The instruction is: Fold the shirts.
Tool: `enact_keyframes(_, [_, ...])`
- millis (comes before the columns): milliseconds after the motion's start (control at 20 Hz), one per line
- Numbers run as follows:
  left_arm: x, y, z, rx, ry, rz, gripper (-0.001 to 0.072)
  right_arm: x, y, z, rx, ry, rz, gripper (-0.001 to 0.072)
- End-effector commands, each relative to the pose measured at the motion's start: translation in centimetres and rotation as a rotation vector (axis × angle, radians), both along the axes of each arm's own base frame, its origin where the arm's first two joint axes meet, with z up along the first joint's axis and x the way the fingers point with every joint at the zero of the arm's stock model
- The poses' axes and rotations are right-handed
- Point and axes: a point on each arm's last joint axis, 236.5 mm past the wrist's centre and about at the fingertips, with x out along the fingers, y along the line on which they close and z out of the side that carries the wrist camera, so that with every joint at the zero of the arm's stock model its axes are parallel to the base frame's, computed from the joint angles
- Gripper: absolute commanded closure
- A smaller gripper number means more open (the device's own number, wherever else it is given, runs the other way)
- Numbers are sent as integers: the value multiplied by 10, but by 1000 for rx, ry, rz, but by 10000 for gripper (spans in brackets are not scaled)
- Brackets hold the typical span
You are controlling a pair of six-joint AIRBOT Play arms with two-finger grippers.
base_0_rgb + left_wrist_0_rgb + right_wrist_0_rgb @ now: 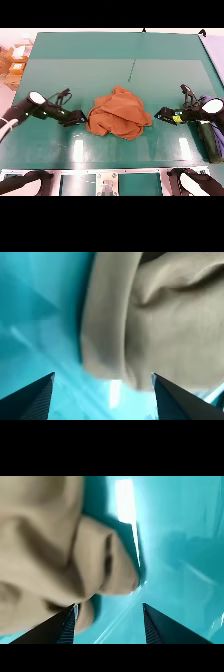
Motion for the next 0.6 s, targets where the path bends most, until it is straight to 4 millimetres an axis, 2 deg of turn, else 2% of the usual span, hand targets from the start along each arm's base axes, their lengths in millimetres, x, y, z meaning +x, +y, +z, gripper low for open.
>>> enact_keyframes(0, [2,-27,-13,-25,-60,45,-4,2,-2,-35,9,96,-24,244])
enact_keyframes(100, [2,-40,-14,-12,-95,22,4,-1,4,-49,37,141,-7,313])
enact_keyframes(150, [1,-44,-15,-10,-101,13,183,-1,9,-52,60,146,4,311])
enact_keyframes(200, [0,-45,-14,-12,-102,9,406,0,14,-54,85,147,10,310])
enact_keyframes(250, [1,-46,-13,-15,-103,10,529,3,20,-55,111,141,18,310])
enact_keyframes(350, [5,-46,-9,-17,-116,11,683,8,32,-57,169,127,35,311])
enact_keyframes(400, [8,-47,-4,-18,-128,-4,683,13,40,-55,211,107,47,348])
enact_keyframes(450, [11,-48,2,-14,-144,-30,683,20,48,-50,252,73,61,490])
enact_keyframes(550, [25,-45,24,22,-202,-113,684,37,59,-32,311,-13,89,703])
